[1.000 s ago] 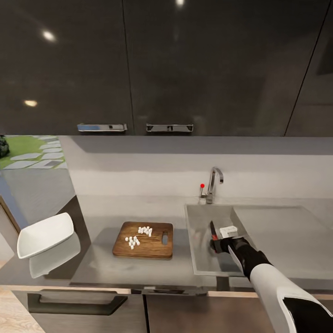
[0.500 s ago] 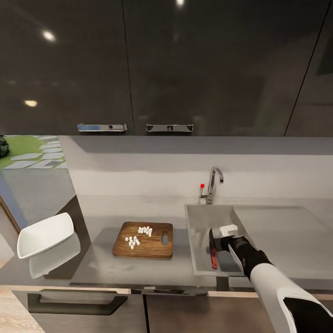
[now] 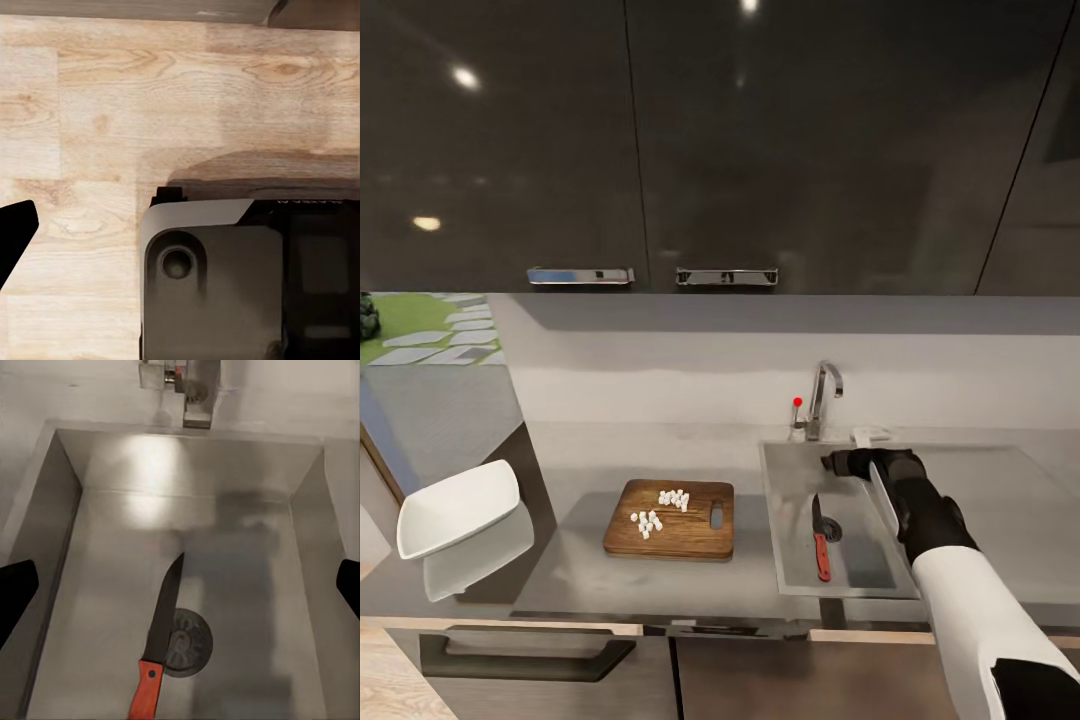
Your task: In the kitchen, take the Vidalia onion out of the sink, dice it on the chopping board with the paring knife, put the diced onion into the bowl on the countertop, then place both the paring knife and the chopping board into the sink.
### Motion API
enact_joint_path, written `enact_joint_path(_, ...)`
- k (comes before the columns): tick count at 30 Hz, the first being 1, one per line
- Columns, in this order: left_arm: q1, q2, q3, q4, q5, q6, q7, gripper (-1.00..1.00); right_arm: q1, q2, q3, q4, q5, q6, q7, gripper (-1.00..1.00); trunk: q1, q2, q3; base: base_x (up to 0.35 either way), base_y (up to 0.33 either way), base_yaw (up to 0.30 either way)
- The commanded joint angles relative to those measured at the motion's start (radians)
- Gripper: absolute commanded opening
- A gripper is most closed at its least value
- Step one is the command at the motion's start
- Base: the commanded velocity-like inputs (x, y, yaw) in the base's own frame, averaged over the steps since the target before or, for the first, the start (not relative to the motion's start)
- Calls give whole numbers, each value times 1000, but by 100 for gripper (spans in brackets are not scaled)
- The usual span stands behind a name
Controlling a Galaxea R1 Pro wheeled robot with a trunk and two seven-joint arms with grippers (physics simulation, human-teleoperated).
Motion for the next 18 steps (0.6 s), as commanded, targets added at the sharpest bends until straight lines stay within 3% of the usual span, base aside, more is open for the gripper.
enact_joint_path(1,-2,-1,-8,4,9,-6,-3,100,-1,0,-2,-3,9,7,9,100,1,-2,-2,0,0,0)
enact_joint_path(9,-2,-2,-8,4,9,-6,-3,100,-1,0,-3,-8,8,15,10,100,1,-2,-2,-5,0,0)
enact_joint_path(18,-2,-2,-8,4,8,-6,-3,100,0,0,-3,-8,8,16,10,100,1,-2,-2,-192,102,0)
